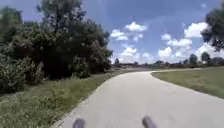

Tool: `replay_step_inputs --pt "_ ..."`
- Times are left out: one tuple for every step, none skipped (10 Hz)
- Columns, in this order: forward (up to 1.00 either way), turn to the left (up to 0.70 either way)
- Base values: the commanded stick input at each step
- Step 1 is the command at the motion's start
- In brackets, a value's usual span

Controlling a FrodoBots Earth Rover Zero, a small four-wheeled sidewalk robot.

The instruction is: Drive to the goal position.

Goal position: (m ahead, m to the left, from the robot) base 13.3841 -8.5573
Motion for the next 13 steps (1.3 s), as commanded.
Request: replay_step_inputs --pt "0.7 0.0" --pt "0.7 0.0" --pt "0.7 0.0" --pt "0.7 0.0" --pt "0.7 0.0" --pt "0.7 0.0" --pt "0.7 0.0" --pt "0.7 0.0" --pt "0.7 0.0" --pt "0.7 -0.11" --pt "0.7 -0.28" --pt "0.7 -0.35" --pt "0.7 -0.35"
